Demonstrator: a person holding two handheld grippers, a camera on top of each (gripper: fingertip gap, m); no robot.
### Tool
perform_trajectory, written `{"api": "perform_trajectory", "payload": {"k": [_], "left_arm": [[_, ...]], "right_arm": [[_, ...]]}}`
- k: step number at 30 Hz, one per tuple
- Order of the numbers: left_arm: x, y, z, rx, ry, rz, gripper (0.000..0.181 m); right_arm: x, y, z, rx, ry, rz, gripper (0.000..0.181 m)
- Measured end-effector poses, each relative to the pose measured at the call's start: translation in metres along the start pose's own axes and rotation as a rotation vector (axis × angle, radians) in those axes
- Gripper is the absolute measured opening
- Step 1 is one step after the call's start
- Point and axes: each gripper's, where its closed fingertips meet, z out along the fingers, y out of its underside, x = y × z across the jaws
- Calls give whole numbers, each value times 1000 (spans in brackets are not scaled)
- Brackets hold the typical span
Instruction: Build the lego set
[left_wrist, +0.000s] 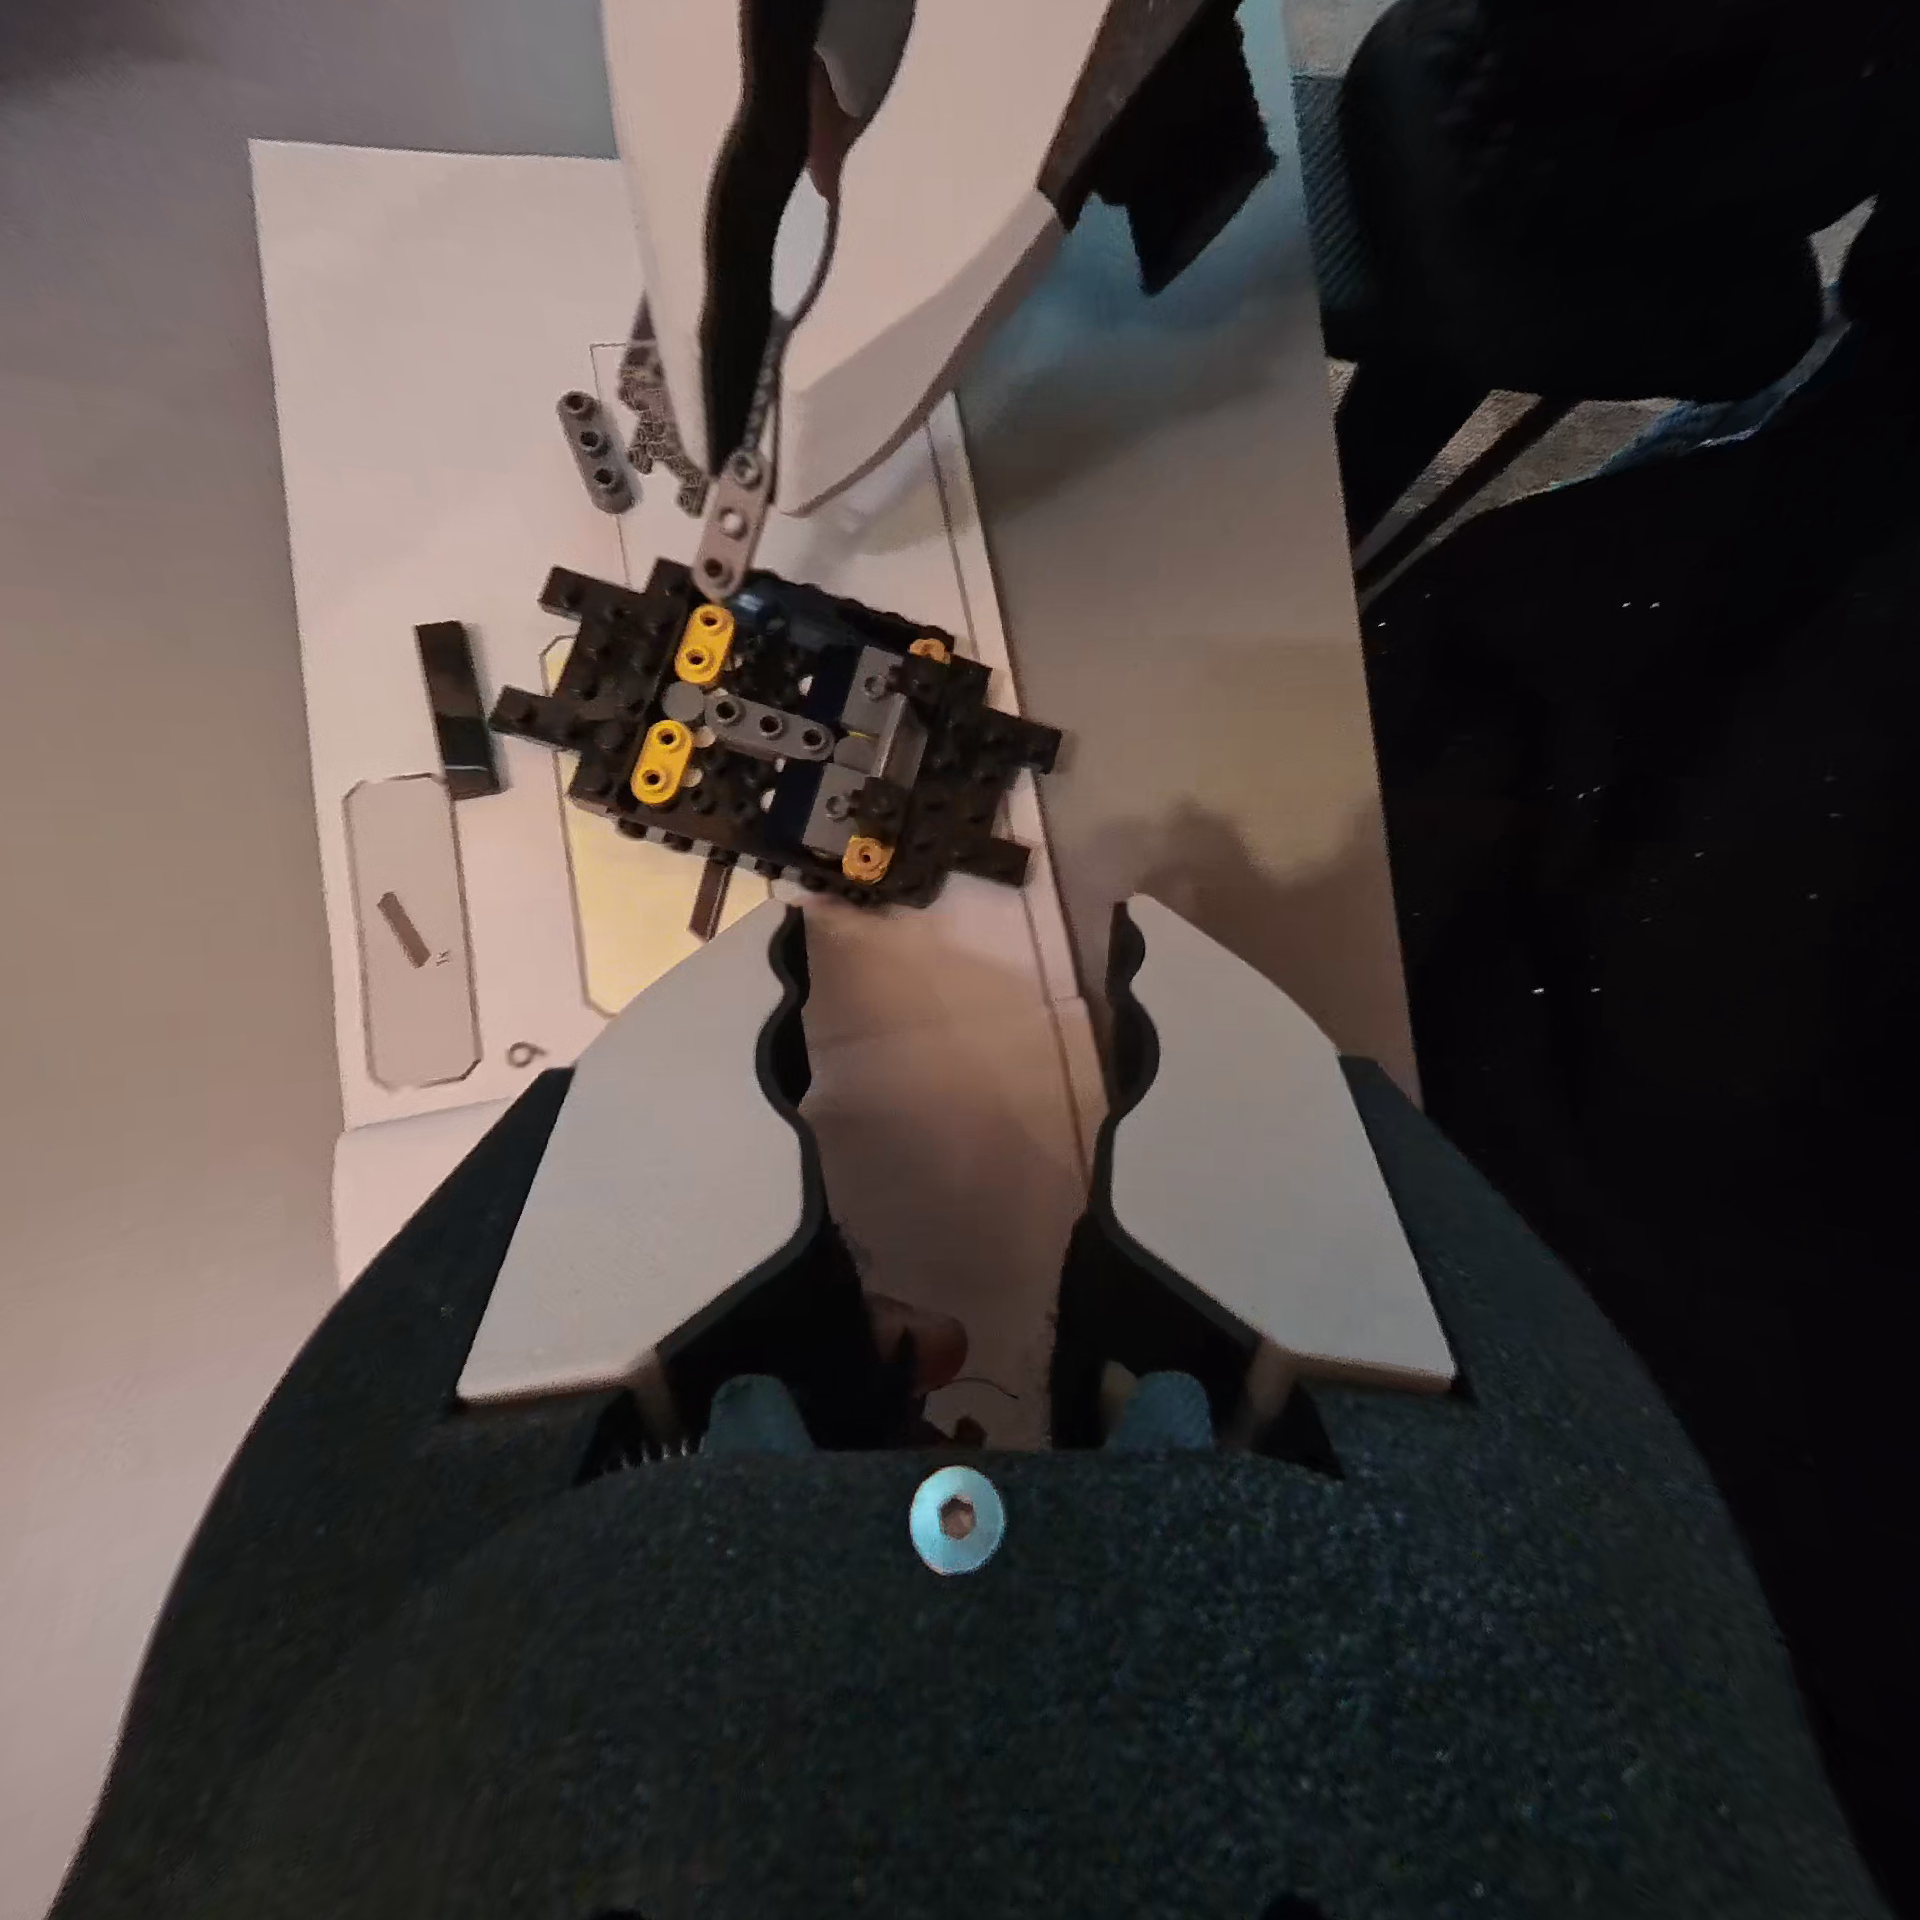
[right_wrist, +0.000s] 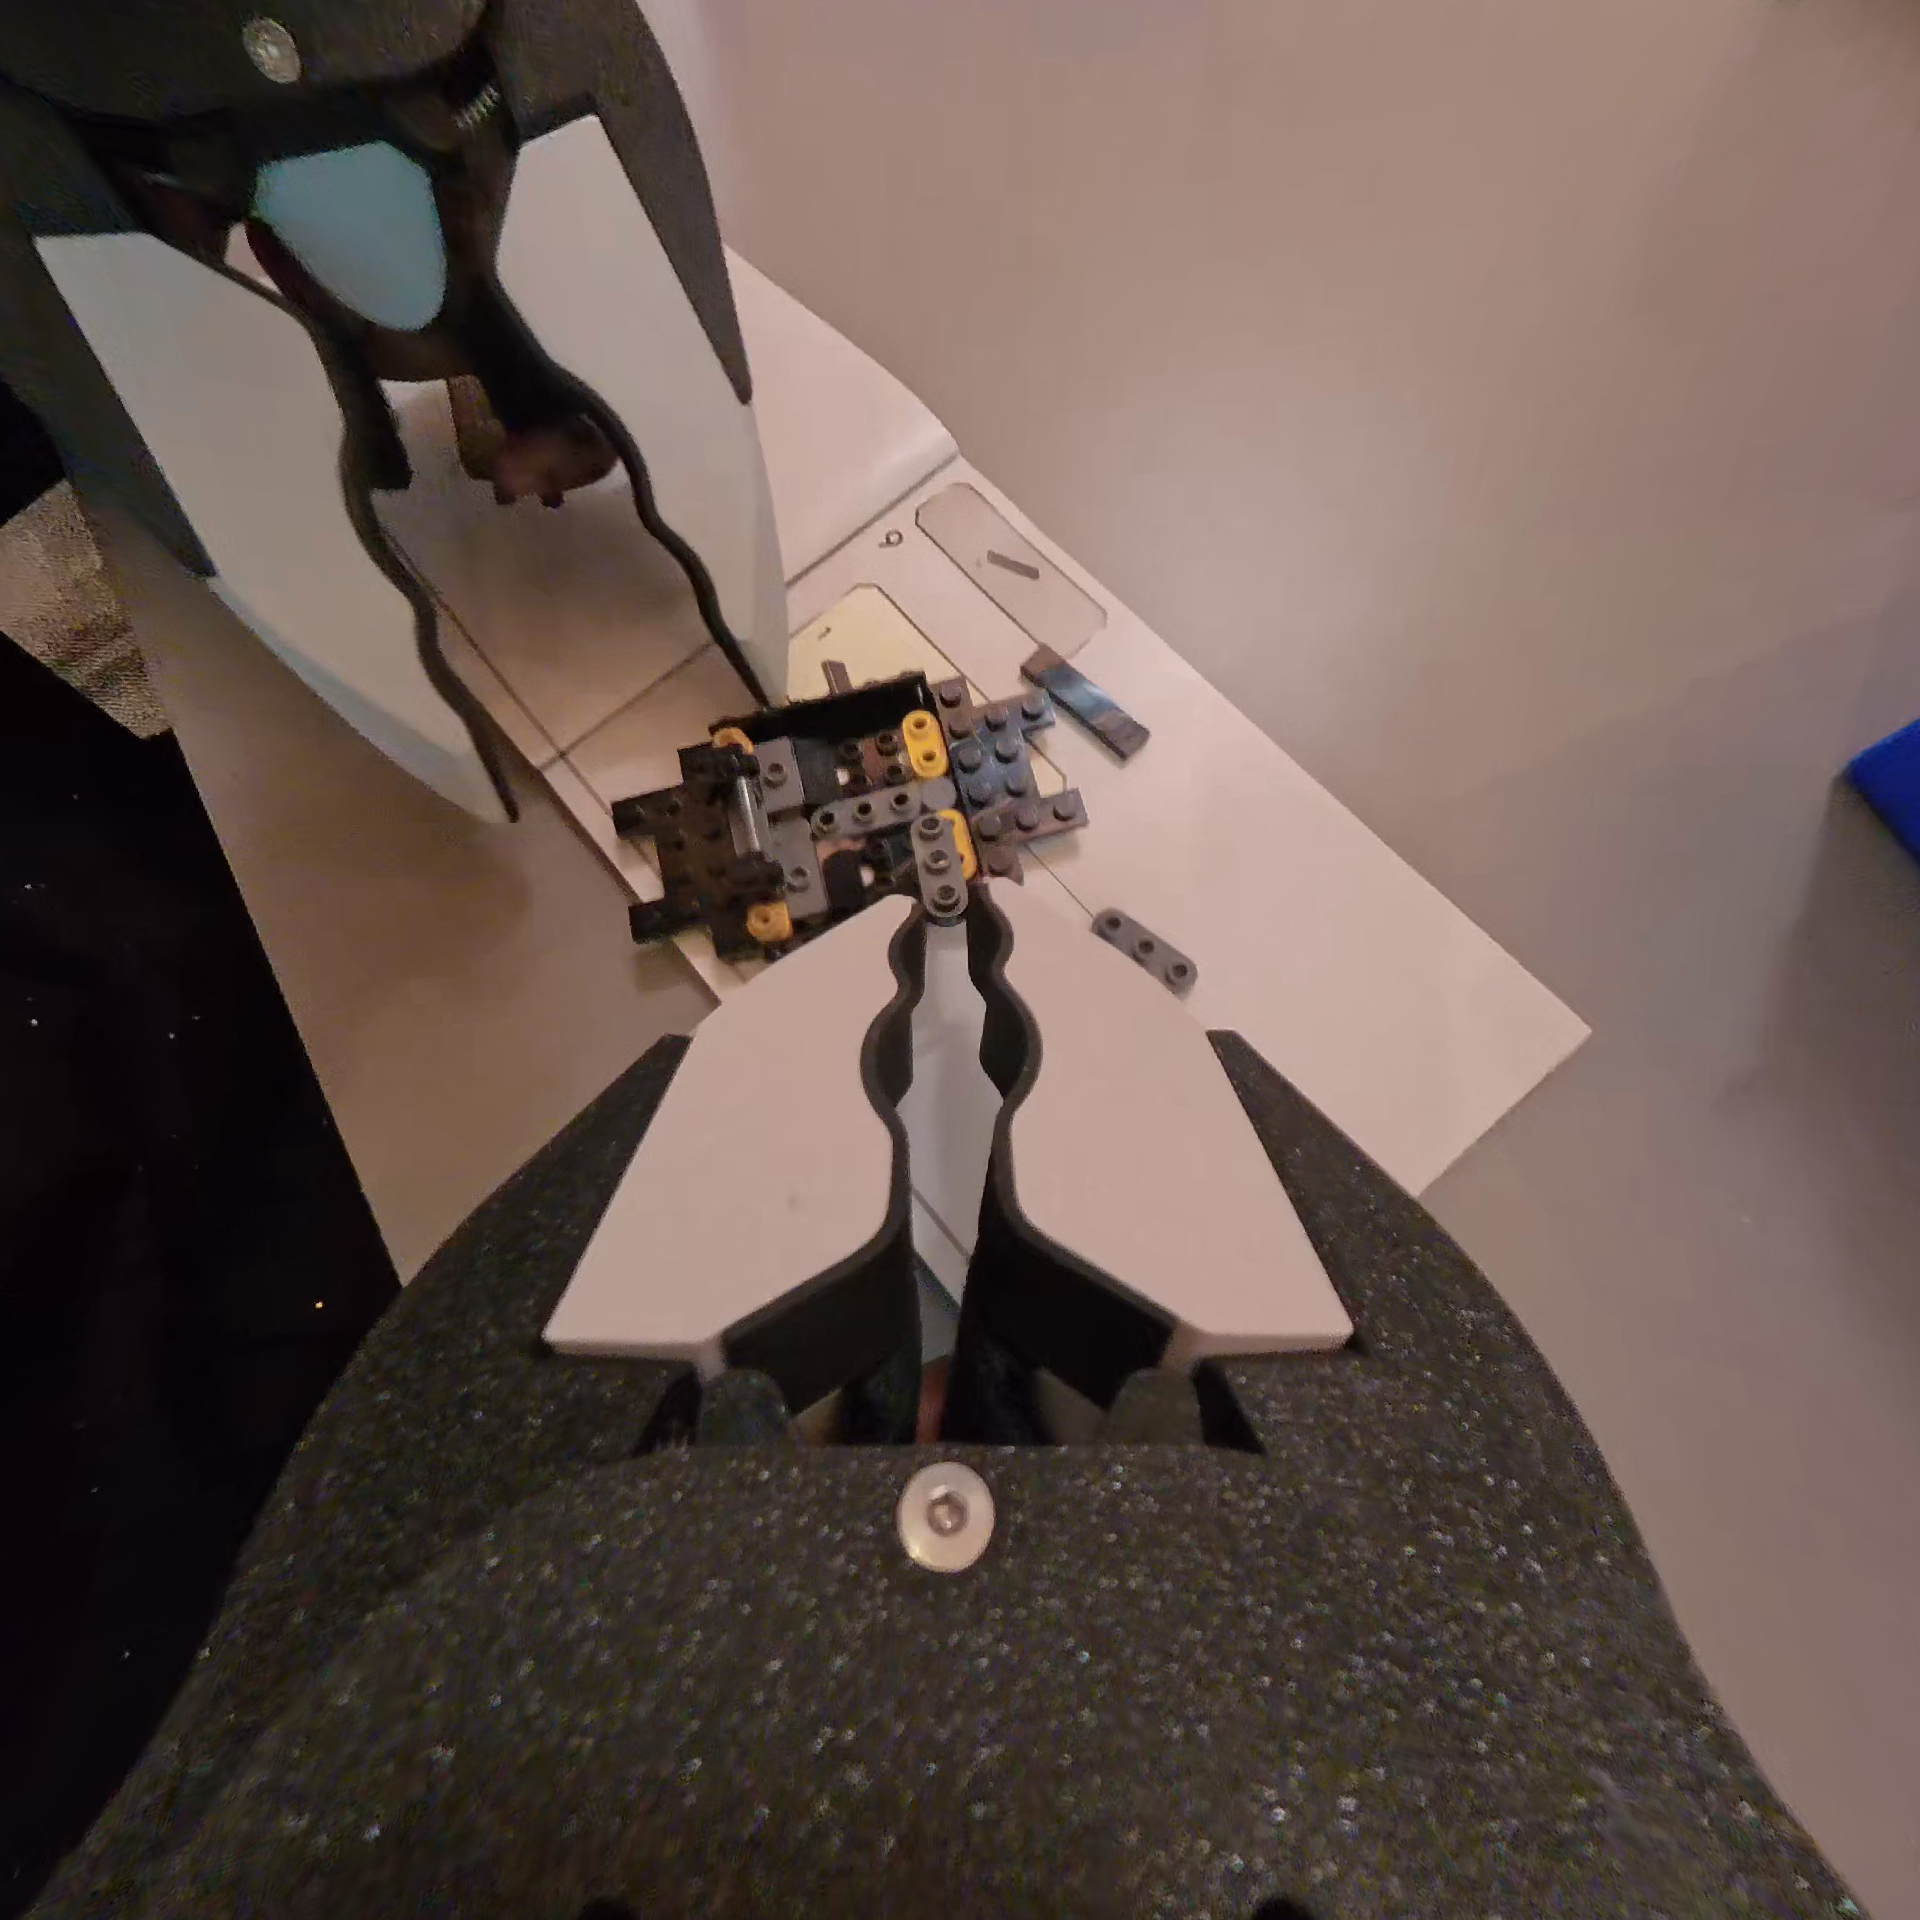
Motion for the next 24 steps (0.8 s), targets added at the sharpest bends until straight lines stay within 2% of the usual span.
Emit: {"api": "perform_trajectory", "payload": {"k": [7, 24], "left_arm": [[-24, 1, -11, 47, -57, -13, 51], [-19, -5, 3, 35, -32, 70, 50]], "right_arm": [[-4, -12, 25, -29, 15, -74, 7], [-2, -12, 36, -98, 46, -119, 8]]}}
